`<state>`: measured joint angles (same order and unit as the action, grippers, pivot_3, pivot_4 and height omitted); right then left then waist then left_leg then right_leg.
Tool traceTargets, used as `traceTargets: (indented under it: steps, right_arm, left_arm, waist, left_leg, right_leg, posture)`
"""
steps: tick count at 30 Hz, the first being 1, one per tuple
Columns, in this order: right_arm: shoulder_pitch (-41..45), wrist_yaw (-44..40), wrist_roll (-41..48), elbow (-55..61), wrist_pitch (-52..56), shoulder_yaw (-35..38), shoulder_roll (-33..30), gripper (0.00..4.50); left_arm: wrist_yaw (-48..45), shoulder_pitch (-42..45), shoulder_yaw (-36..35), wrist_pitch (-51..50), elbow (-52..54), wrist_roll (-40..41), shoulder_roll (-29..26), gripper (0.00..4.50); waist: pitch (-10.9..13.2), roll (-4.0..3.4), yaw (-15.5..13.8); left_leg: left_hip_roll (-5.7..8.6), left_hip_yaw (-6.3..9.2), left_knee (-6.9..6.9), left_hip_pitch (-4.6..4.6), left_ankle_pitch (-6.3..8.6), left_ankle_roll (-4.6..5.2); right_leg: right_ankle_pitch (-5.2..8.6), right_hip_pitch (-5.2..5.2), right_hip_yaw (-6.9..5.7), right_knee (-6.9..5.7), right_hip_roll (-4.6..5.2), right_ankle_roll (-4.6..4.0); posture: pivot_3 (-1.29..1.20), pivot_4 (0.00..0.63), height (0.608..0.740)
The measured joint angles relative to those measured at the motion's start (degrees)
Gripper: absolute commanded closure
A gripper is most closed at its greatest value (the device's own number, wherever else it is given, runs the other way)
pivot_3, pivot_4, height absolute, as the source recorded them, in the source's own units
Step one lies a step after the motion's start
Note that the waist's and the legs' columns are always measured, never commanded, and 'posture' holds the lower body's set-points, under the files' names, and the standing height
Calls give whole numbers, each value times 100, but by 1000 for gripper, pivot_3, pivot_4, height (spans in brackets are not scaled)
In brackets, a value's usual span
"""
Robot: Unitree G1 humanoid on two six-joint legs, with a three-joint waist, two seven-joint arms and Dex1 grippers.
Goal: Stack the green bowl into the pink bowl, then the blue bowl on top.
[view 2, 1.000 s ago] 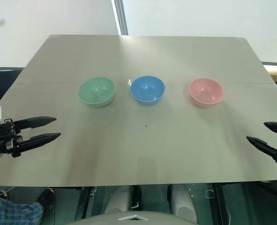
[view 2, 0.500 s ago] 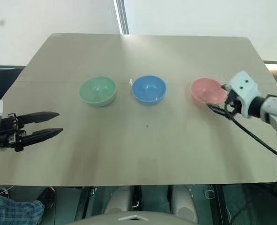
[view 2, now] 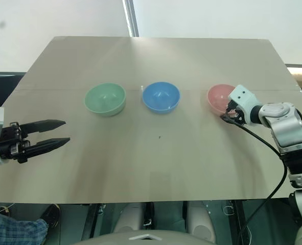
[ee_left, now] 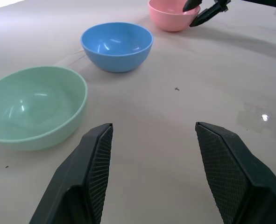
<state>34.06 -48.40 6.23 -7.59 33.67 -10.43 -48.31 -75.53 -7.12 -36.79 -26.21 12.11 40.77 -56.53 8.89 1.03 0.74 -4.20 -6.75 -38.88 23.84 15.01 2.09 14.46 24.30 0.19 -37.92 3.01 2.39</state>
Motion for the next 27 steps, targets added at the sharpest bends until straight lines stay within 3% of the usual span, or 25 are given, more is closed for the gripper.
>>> traceTargets:
  steps: [3, 4, 10, 17, 22, 27]
  right_arm:
    - [6, -49, -40, 0, -24, -9, 39, 3913]
    - [6, -57, -45, 0, -28, -9, 39, 4098]
    - [16, -192, -27, 324, 47, 2, 46, 4098]
    - [243, -748, 664, 2450, 1204, -70, 56, 4098]
    - [250, -409, 1181, 3967, 2633, -688, 691, 4098]
    - [231, -17, 1111, 4500, 3117, -1425, 685, 4098]
  left_arm:
    - [45, -3, -57, -63, 8, 4, 0, 1514]
    - [55, -3, -86, -75, 9, 6, 0, 1514]
    - [80, -88, -137, -147, 49, 111, 0, 1514]
    - [83, -100, -161, -219, 61, 118, -3, 1514]
    - [78, -102, -171, -241, 61, 119, -11, 1514]
    - [56, -116, -187, -267, 58, 117, -23, 1514]
  waist:
    - [0, 0, 0]
    - [0, 0, 4]
    - [0, 0, 12]
    - [0, 0, 4]
    - [-3, 5, -1]
    - [-5, 8, 1]
  left_leg:
    - [0, -1, 0, 0, -2, -4]
    - [0, -1, 0, 0, -2, -4]
    - [-2, -3, 0, -2, -2, -4]
    - [-5, -7, 1, 0, 0, -1]
    - [-4, -6, 0, 1, 1, 2]
    - [-1, -7, -1, 1, -3, -5]
  right_leg:
    - [-3, 0, 1, 0, 1, 4]
    - [-2, 0, 1, 0, 0, 4]
    - [-3, 3, 3, -4, -1, 4]
    - [-3, 9, 8, -7, -4, 5]
    - [4, 9, 6, -8, 1, -9]
    - [6, 10, 5, -7, 7, -11]
  posture:
    - [0, 150, 740]
    - [0, 150, 740]
    - [0, 150, 740]
    - [0, 150, 740]
    - [0, 150, 740]
    - [0, 150, 740]
